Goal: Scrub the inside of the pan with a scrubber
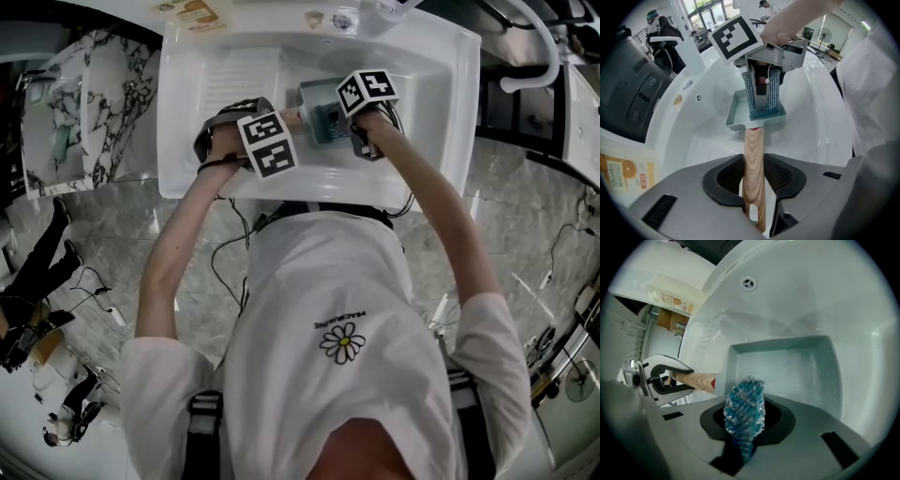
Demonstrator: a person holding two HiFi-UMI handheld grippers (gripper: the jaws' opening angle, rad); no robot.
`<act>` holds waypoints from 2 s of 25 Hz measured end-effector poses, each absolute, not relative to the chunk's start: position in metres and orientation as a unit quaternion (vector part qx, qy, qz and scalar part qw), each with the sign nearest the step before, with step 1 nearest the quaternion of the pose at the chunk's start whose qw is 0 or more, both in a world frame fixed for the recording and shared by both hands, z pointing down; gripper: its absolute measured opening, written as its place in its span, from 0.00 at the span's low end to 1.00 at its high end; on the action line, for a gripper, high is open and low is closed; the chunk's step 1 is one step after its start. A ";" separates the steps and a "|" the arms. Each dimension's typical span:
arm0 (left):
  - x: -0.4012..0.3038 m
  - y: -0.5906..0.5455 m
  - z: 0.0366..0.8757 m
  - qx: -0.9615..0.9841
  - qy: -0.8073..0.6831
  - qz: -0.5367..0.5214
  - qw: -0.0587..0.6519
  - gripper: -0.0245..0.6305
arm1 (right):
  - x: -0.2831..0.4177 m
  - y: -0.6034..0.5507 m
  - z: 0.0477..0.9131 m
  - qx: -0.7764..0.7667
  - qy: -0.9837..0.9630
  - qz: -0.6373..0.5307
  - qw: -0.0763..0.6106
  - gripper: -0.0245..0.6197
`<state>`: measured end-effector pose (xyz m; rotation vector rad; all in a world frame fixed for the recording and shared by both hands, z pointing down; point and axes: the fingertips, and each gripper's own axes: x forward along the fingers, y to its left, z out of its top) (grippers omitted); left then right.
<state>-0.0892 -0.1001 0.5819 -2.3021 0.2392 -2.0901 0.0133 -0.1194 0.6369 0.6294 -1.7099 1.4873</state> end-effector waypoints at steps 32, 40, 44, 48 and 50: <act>-0.094 -0.104 0.580 -0.738 0.095 -0.668 -0.024 0.27 | 0.026 -0.140 0.614 0.285 -0.690 0.570 0.344 0.14; -0.127 -0.105 0.576 -0.727 0.119 -0.674 -0.049 0.33 | 0.051 -0.165 0.567 0.324 -0.743 0.486 0.328 0.14; -0.149 -0.104 0.573 -0.714 0.129 -0.687 -0.053 0.33 | 0.055 -0.175 0.545 0.334 -0.759 0.463 0.314 0.14; -0.166 -0.111 0.562 -0.712 0.156 -0.681 -0.068 0.33 | 0.058 -0.183 0.526 0.344 -0.772 0.440 0.305 0.14; -0.172 -0.118 0.554 -0.711 0.169 -0.679 -0.069 0.33 | 0.060 -0.186 0.518 0.347 -0.777 0.432 0.300 0.14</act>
